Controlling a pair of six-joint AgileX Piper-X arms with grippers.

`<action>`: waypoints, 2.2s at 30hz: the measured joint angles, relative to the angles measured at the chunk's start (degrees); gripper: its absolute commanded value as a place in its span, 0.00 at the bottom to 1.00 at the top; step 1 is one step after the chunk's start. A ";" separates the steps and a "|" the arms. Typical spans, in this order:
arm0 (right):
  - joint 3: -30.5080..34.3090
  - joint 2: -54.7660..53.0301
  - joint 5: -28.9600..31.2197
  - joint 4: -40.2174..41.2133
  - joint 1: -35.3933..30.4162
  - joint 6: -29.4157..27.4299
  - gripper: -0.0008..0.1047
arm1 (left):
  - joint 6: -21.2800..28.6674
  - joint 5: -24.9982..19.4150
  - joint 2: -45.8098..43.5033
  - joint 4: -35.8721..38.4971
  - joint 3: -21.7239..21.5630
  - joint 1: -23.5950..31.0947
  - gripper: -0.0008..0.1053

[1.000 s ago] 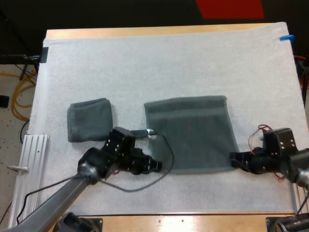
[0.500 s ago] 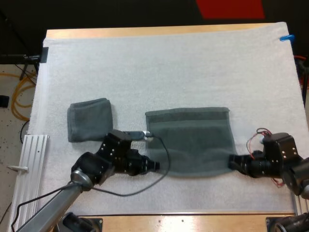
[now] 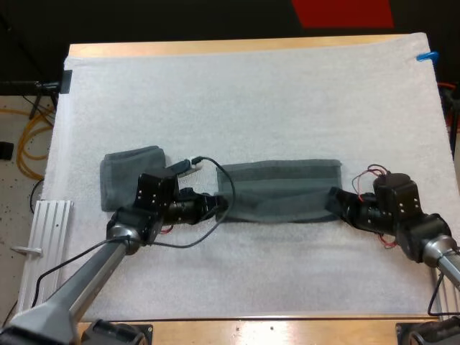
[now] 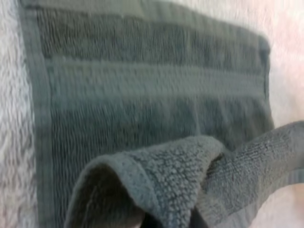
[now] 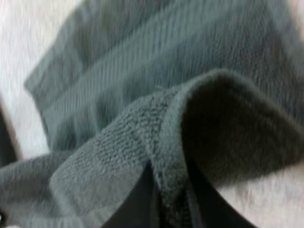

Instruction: Pick towel from pile fold and stack

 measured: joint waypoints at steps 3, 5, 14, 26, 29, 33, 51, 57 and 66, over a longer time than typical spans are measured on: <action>0.00 1.43 3.13 -3.51 0.00 0.36 0.01 | -2.62 0.76 3.02 -5.26 0.00 1.01 0.01; 0.00 1.96 5.01 -5.57 0.00 0.34 0.01 | -4.29 1.03 4.71 -8.57 0.00 1.40 0.01; -0.12 5.58 10.19 -10.70 0.00 0.34 0.01 | -5.94 1.38 11.02 -15.79 0.00 1.93 0.01; -0.12 9.93 4.51 -16.41 0.00 0.76 0.50 | -4.63 1.38 11.59 -18.01 0.00 1.93 0.33; -0.12 10.90 4.37 -21.49 0.00 0.76 0.56 | -3.99 1.38 11.59 -19.88 0.00 1.93 0.34; -0.12 11.87 4.55 -29.71 -0.20 0.61 0.56 | -3.48 1.26 11.69 -24.71 -0.51 1.93 0.34; -5.00 3.77 9.99 -32.67 -0.22 -20.14 0.56 | 7.24 4.97 4.68 -18.69 -10.51 1.93 0.49; -9.50 -5.85 16.18 -14.12 -0.22 -35.45 0.56 | 21.61 -2.02 -5.44 -0.17 -13.06 1.93 0.56; -16.74 -16.17 18.94 15.50 -0.22 -39.76 0.66 | 27.85 -3.79 -21.85 25.90 -15.50 1.93 0.70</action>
